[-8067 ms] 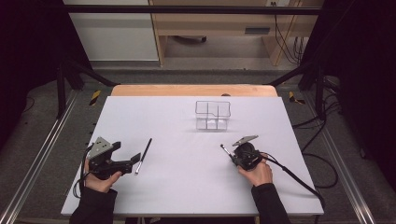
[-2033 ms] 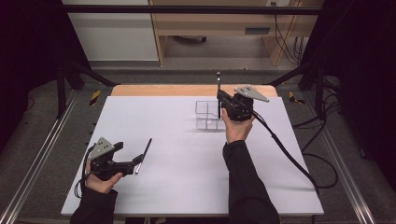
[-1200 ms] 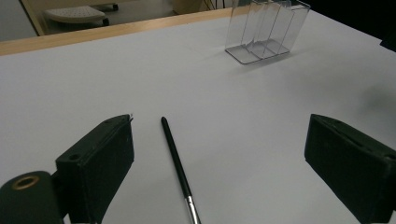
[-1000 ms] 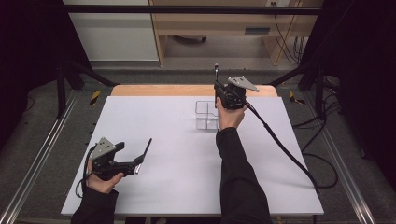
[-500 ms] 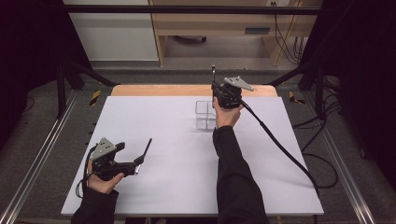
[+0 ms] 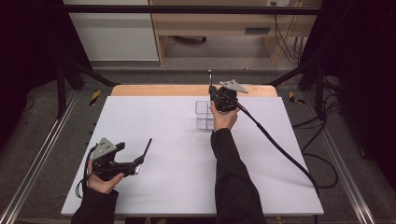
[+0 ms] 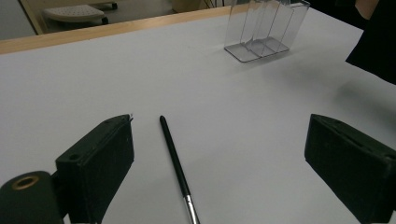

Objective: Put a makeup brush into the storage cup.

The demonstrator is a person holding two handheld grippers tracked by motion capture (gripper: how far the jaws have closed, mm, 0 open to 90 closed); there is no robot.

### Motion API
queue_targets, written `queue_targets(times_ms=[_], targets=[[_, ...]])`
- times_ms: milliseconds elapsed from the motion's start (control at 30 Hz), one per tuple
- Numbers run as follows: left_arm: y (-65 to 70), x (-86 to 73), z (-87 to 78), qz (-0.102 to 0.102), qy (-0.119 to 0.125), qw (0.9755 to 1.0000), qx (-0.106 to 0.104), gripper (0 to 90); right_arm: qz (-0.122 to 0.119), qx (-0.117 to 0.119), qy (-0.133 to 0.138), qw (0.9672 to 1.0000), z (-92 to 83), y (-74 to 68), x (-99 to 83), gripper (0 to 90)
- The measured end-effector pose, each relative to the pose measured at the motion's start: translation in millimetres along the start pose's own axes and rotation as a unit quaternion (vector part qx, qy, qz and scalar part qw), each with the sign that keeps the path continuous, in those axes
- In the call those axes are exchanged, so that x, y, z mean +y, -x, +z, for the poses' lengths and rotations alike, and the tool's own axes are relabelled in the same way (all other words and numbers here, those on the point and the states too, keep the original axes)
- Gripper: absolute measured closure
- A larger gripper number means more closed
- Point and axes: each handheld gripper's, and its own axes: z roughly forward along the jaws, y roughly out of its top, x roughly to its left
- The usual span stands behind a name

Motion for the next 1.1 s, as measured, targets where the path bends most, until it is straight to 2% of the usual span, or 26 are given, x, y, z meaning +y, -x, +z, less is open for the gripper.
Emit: queue_targets(times_ms=[600, 1100], targets=[[1.3, 0.0, 0.6, 0.002, -0.001, 1.0, 0.0, 7.5, -0.01, -0.003, -0.025, 0.9996, 3.9, -1.4, -21.1, 84.2], [3.1, -0.2, 1.9, 0.005, -0.004, 1.0, 0.001, 7.5, -0.028, -0.014, -0.063, 0.9975, 0.3, -3.8, -39.0, 84.1]])
